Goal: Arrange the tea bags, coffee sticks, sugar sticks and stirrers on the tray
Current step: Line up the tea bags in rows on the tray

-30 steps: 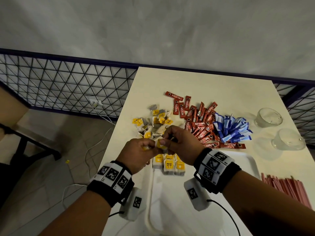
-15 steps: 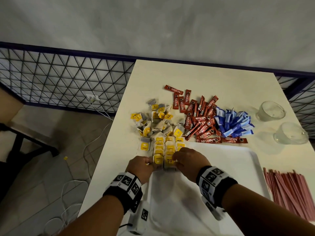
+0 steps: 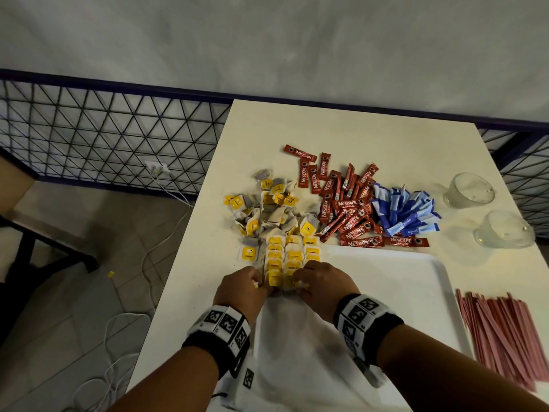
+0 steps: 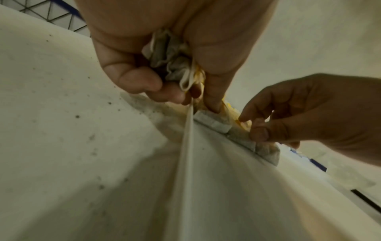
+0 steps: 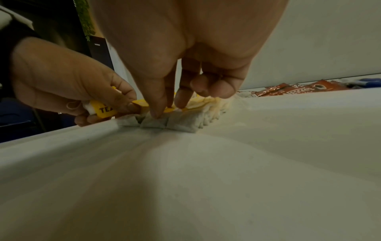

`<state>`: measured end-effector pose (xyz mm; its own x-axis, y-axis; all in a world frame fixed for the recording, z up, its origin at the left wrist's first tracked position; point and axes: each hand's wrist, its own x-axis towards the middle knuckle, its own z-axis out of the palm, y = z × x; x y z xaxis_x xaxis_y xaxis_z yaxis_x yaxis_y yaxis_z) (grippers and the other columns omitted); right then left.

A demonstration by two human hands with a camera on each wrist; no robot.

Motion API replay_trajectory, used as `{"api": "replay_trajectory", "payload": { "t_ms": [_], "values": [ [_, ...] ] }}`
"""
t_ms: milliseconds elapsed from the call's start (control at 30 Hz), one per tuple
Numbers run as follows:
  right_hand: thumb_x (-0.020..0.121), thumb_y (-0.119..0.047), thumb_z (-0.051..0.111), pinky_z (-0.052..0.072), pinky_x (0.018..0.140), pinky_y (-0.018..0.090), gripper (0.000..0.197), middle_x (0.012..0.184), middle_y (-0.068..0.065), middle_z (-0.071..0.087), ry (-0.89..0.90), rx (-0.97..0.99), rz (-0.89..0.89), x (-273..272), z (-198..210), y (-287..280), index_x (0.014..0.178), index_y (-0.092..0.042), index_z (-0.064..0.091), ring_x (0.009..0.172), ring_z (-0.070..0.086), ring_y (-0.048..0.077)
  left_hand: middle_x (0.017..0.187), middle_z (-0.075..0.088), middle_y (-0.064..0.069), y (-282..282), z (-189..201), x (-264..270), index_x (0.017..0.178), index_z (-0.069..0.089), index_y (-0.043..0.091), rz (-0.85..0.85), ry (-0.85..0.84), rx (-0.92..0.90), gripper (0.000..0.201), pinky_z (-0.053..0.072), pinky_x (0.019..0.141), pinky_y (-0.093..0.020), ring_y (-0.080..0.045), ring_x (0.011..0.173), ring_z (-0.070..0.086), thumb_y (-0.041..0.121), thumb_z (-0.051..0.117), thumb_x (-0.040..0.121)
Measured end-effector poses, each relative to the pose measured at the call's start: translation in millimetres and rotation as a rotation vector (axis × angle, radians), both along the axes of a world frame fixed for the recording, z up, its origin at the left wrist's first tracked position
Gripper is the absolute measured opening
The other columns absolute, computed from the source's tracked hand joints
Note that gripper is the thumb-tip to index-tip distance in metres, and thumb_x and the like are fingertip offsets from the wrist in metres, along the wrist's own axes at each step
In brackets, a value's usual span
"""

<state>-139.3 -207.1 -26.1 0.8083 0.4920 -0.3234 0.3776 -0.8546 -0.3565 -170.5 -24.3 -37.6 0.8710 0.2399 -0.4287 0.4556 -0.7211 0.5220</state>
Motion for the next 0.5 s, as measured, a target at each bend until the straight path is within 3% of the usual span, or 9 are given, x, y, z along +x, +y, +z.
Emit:
{"api": "replay_trajectory", "payload": {
  "t_ms": [100,167,233,300,433,500],
  "values": [
    [0.091,-0.034,0.052,0.047,0.089,0.033,0.032,0.120,0.001,0.056,0.012,-0.016,0.005,0.2,-0.3,-0.9,0.122,-0.029,0.058,0.110,0.054,0.026,0.082,0.067,0.003,4.4,5.6,-7.6,0.072,0.054,0.026,0.007,-0.093,-0.045,0.020,0.052,0.074,-0.032,-0.022,0.084,0.063,0.035,0.071,0.078],
    [0.092,-0.034,0.050,0.047,0.087,0.033,0.031,0.117,0.001,0.056,0.003,-0.018,0.013,0.0,-0.3,-1.4,0.120,-0.028,0.059,0.108,0.054,0.026,0.091,0.067,0.004,5.6,9.5,-15.0,0.087,0.059,0.030,-0.114,-0.164,0.005,0.006,0.051,0.077,-0.032,-0.021,0.089,0.063,0.034,0.064,0.084],
    [0.092,-0.034,0.049,0.047,0.085,0.034,0.030,0.115,0.001,0.057,-0.003,-0.023,0.018,-0.3,0.0,-1.5,0.119,-0.027,0.059,0.107,0.054,0.025,0.107,0.063,0.004,3.6,9.7,-20.8,0.115,0.059,0.038,-0.313,-0.158,0.099,0.025,0.049,0.085,-0.032,-0.021,0.100,0.061,0.040,0.052,0.092],
    [0.091,-0.033,0.049,0.047,0.084,0.034,0.030,0.114,0.001,0.057,-0.003,-0.034,0.021,-0.6,-0.1,-1.3,0.119,-0.026,0.060,0.106,0.054,0.025,0.113,0.057,0.004,1.7,8.9,-21.3,0.128,0.050,0.043,-0.451,-0.113,0.235,0.033,0.049,0.086,-0.034,-0.024,0.103,0.060,0.044,0.042,0.095],
    [0.090,-0.032,0.050,0.047,0.084,0.032,0.029,0.114,0.000,0.057,-0.011,-0.030,0.016,-0.9,-2.8,-0.7,0.117,-0.027,0.059,0.108,0.054,0.025,0.116,0.053,0.002,0.2,8.5,-14.0,0.128,0.052,0.038,-0.532,-0.058,0.360,0.033,0.048,0.084,-0.034,-0.026,0.104,0.059,0.042,0.039,0.098],
    [0.091,-0.033,0.050,0.047,0.085,0.032,0.030,0.115,-0.001,0.057,-0.005,-0.030,0.015,-1.6,-2.5,-0.8,0.118,-0.027,0.059,0.108,0.054,0.025,0.115,0.054,0.001,1.3,10.3,-10.9,0.125,0.056,0.037,-0.526,-0.038,0.337,0.032,0.049,0.084,-0.034,-0.025,0.104,0.059,0.043,0.042,0.097]
  ]
}}
